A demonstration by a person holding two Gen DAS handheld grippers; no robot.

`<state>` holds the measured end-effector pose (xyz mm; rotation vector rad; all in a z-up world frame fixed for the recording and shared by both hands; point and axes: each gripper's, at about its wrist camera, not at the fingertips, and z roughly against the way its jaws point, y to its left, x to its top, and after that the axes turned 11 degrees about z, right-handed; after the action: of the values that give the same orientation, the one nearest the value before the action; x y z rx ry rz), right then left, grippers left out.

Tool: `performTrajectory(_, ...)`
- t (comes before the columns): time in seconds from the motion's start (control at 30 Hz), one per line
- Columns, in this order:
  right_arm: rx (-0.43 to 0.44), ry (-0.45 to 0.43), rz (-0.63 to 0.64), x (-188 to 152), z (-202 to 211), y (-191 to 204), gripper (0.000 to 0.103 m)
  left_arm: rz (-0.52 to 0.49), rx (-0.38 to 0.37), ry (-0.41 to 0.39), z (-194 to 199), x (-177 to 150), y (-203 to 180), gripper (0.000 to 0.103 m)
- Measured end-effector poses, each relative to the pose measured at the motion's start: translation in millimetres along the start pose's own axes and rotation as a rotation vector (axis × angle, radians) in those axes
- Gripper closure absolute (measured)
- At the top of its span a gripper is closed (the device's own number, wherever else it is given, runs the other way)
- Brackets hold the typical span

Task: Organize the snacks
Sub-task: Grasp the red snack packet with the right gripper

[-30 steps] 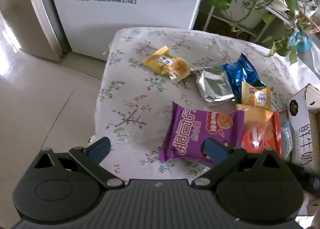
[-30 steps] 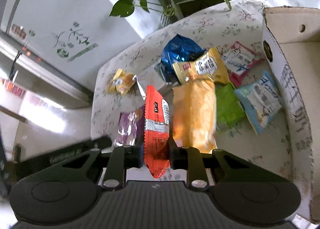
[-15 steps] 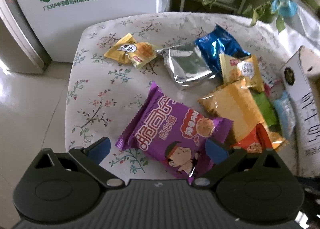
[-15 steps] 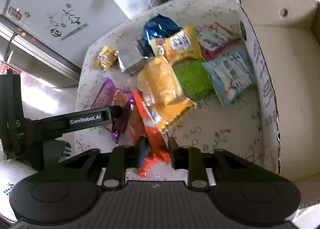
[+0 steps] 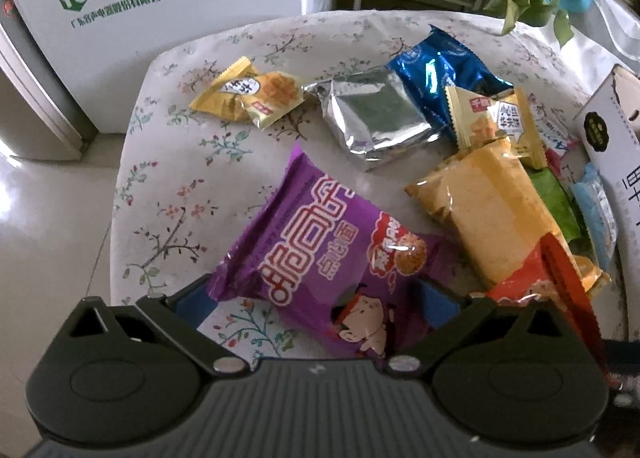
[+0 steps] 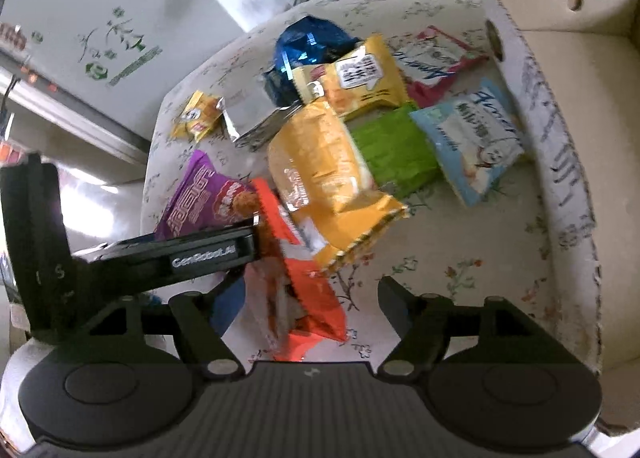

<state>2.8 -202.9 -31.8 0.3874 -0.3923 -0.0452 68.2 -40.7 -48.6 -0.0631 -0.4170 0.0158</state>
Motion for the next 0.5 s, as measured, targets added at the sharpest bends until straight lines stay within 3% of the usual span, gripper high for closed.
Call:
performTrajectory(0.1, 0.010, 0.011, 0.017, -1, -5, 6, 0.036, 0.021, -0.020, 0.001, -2, -1, 3, 0.001)
performTrajectory(0.17, 0.011, 0.027, 0.020, -1, -7, 7, 0.056, 0.029, -0.028, -0.005, -1, -2, 4, 0.003)
performTrajectory(0.2, 0.007, 0.031, 0.022, 0, -7, 7, 0.056, 0.031, -0.035, -0.006, 0, -3, 5, 0.005)
performTrajectory(0.3, 0.032, 0.025, 0.036, -1, -4, 8, 0.065, 0.036, -0.062, -0.017, 5, -5, 8, 0.024)
performTrajectory(0.37, 0.052, 0.013, 0.053, -1, 1, 10, 0.069, 0.034, -0.068, -0.022, 9, -6, 10, 0.043)
performTrajectory(0.5, 0.055, -0.014, 0.077, 1, 8, 13, 0.071, 0.060, -0.101, -0.015, 15, -8, 17, 0.060)
